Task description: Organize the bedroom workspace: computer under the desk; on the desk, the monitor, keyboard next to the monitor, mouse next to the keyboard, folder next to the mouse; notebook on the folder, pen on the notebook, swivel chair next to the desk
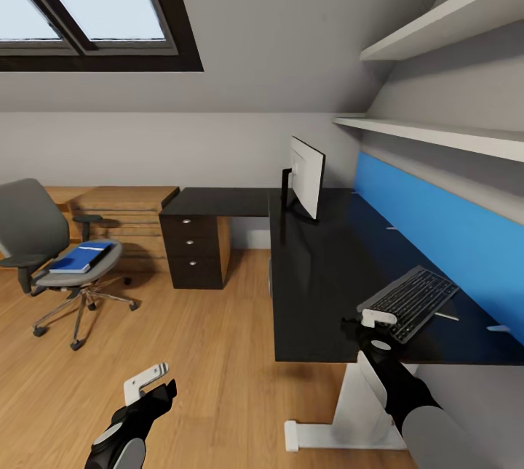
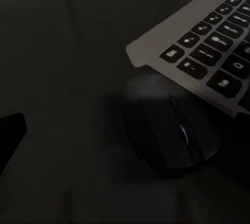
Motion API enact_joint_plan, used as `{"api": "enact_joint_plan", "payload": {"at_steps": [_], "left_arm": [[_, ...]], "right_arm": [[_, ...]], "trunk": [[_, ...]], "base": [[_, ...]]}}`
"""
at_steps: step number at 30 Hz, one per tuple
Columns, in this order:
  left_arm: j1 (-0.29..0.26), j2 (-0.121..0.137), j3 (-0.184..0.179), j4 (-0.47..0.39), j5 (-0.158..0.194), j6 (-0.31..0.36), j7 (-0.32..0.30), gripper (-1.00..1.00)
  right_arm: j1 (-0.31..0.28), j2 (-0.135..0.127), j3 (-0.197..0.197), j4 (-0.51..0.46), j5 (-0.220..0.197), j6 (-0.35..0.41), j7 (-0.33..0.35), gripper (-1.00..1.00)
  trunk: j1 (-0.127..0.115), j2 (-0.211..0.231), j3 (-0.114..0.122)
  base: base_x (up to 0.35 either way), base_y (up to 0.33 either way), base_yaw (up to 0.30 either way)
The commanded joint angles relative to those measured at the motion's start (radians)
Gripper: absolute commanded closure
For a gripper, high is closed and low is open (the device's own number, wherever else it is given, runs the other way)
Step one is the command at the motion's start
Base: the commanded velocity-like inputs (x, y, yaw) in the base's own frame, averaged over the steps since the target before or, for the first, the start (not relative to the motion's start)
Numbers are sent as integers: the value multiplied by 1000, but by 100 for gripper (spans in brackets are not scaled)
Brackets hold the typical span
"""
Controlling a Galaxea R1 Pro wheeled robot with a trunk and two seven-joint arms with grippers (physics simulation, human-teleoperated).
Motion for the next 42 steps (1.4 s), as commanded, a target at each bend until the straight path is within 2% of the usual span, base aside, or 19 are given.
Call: {"api": "enact_joint_plan", "payload": {"at_steps": [1, 21, 24, 28, 31, 42], "left_arm": [[-1, 1, -2, -1, 7, 2, 9, -100], [-1, 4, 8, -2, 6, 3, 10, -100], [-1, 3, 19, -4, 8, 3, 10, -100], [-1, 0, 59, -9, 9, 2, 9, -100], [-1, -1, 75, -11, 9, 2, 9, -100], [-1, -2, 93, -12, 9, 2, 9, -100]], "right_arm": [[0, -1, 6, -2, -9, 5, -8, -100], [0, 3, 7, -1, -8, 12, -21, -100], [0, 4, 7, 0, -9, 12, -24, -100], [0, 6, 8, 1, -9, 12, -26, -100], [0, 6, 9, 1, -9, 13, -26, -100], [0, 11, 12, 2, -9, 13, -26, -100]], "trunk": [[0, -1, -1], [0, -1, -1], [0, -1, -1], [0, -1, -1], [0, -1, -1], [0, -1, -1]], "base": [[130, 0, 0], [37, 0, 0], [0, 0, 0], [0, 0, 0], [0, 0, 0], [0, 0, 0]]}}
